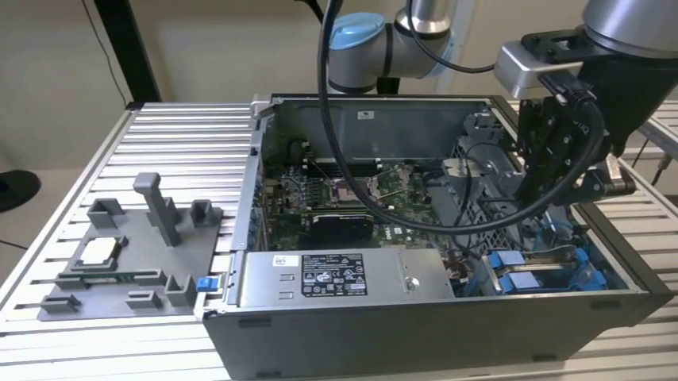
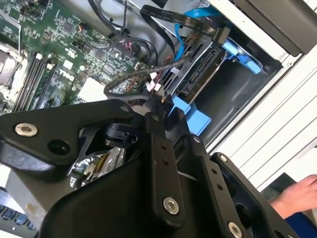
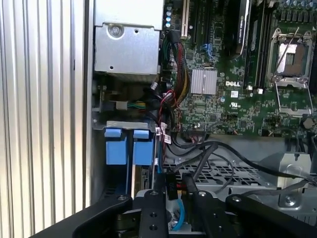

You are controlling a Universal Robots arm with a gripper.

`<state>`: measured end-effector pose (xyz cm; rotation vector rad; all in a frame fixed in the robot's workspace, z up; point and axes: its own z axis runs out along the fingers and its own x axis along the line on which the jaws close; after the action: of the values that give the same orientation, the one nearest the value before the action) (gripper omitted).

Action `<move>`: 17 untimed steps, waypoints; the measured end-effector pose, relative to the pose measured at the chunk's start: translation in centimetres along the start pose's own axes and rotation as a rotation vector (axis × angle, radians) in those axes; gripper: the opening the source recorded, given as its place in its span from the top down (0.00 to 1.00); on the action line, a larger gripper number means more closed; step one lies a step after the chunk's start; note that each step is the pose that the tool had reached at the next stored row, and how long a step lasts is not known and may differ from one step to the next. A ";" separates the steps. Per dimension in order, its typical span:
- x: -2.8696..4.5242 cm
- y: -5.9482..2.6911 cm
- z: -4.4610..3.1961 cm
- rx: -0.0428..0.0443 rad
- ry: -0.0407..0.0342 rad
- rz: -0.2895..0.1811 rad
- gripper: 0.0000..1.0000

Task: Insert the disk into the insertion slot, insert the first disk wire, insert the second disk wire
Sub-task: 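Insert the first disk wire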

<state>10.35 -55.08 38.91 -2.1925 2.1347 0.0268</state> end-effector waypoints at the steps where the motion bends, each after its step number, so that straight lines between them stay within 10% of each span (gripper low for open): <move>1: 0.00 0.00 0.00 0.0005 -0.0044 0.000 0.00; 5: -0.01 0.00 0.03 0.0007 -0.0104 0.001 0.00; 6: 0.00 0.00 0.04 0.0008 -0.0111 0.001 1.00; 17: 0.12 -0.77 0.21 -0.0066 -0.0132 0.002 1.00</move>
<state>11.13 -55.17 38.73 -2.1877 2.1328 0.0484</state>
